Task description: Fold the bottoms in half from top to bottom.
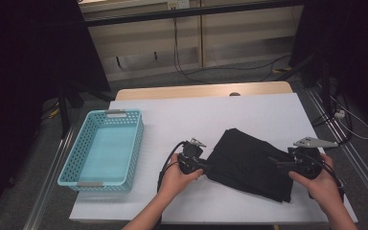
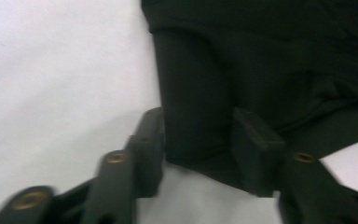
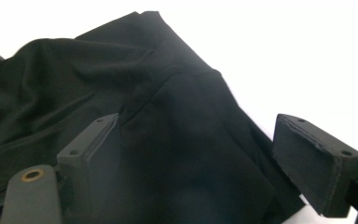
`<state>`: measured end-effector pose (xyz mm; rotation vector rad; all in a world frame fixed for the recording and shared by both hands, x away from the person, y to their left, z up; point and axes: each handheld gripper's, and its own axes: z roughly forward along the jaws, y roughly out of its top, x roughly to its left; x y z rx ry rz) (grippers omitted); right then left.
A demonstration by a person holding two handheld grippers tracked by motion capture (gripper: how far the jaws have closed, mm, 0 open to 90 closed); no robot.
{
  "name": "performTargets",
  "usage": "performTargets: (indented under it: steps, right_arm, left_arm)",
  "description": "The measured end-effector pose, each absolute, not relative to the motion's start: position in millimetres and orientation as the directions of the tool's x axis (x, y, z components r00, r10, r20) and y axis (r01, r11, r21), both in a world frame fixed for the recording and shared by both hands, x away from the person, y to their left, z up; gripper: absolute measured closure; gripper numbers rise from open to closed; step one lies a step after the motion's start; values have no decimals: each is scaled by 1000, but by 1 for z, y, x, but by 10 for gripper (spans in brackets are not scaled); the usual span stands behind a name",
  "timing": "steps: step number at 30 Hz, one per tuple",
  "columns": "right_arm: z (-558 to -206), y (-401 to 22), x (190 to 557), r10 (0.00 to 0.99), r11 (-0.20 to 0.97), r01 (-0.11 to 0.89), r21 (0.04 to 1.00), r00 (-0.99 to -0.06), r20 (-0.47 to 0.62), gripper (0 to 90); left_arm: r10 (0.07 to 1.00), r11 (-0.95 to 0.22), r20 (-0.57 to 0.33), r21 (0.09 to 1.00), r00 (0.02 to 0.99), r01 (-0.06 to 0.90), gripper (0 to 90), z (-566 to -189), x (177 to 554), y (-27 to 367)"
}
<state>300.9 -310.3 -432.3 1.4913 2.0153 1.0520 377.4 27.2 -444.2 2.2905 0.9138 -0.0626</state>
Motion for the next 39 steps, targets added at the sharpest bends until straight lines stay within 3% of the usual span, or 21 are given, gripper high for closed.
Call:
performTargets:
  steps: [3,8,25,39]
  right_arm:
    - [-430,-308,300,934,136,613,778,-342,107,159]
    - [-433,-311,301,935,130,619,774,-336,112,159]
    - [-431,-309,300,937,122,595,795,-334,106,159]
    - [-436,-291,305,924,162,592,789,-372,89,159]
  left_arm:
    - [581,-523,-334,546,742,655,732,-446,376,25]
    - [600,-524,-341,517,724,677,815,-443,377,23]
    - [664,-508,-330,460,671,728,826,-418,437,54]
    - [679,-520,-312,435,665,735,825,-407,464,78]
